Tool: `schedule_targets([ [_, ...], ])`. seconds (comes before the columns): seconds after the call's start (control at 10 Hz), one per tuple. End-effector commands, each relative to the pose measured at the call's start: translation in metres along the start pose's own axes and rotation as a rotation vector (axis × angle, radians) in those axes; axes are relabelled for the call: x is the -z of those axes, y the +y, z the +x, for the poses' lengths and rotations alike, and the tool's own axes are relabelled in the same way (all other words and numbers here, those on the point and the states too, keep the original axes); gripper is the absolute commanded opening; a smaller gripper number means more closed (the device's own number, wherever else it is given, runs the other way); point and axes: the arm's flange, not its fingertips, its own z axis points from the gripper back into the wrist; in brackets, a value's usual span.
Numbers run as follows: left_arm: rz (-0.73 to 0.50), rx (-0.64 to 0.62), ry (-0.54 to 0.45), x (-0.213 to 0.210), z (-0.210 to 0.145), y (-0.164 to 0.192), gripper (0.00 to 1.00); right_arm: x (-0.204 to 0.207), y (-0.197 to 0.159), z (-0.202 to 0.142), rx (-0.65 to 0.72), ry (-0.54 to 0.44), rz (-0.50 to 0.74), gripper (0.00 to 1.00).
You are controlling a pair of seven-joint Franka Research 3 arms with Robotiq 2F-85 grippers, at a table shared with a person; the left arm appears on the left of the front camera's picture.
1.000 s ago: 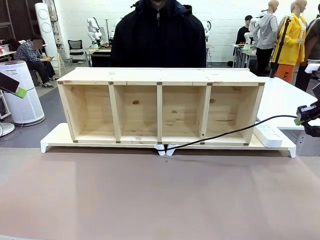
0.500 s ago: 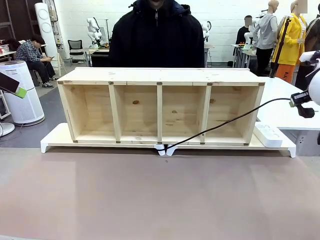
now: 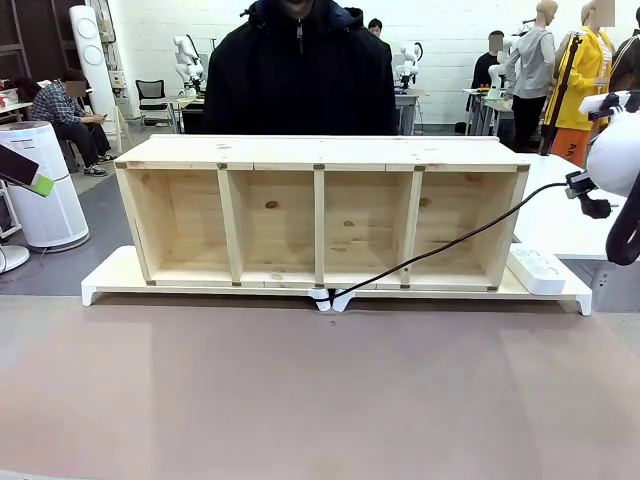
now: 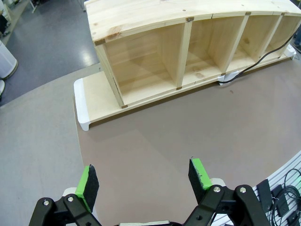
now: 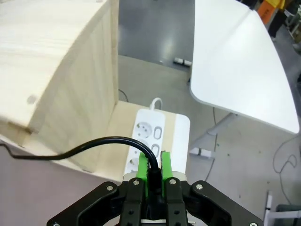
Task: Perform cable management.
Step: Pull the grasped Power Cable to the location of the Power Strip, then release the Power Cable when the human grasps it.
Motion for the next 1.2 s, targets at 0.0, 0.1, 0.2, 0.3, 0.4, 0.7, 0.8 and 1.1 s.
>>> schedule_targets([
  [0.0,0.001,-0.006,-0.004,0.0,0.001,0.001,1.0,0.015,-0.022,0.022,0.01,-0.015,0.008,0.14],
  [0.1,0.001,-0.006,-0.004,0.0,0.001,0.001,1.0,0.022,-0.023,0.027,0.011,-0.01,0.009,0.14],
  [0.2,0.001,-0.006,-0.004,0.0,0.001,0.001,1.0,0.029,-0.024,0.031,0.011,-0.009,0.011,0.14],
  [0.3,0.001,-0.006,-0.004,0.0,0.001,0.001,1.0,0.034,-0.026,0.035,0.016,-0.014,0.016,0.14],
  [0.4,0.001,-0.006,-0.004,0.0,0.001,0.001,1.0,0.04,-0.025,0.036,0.011,-0.015,0.028,0.14],
  [0.7,0.001,-0.006,-0.004,0.0,0.001,0.001,1.0,0.032,-0.007,0.028,0.016,0.008,0.019,0.14],
  [0.8,0.001,-0.006,-0.004,0.0,0.001,0.001,1.0,0.032,-0.007,0.028,0.016,0.008,0.019,0.14],
  [1.1,0.001,-0.006,-0.004,0.0,0.001,0.001,1.0,0.032,-0.007,0.028,0.016,0.008,0.019,0.14],
])
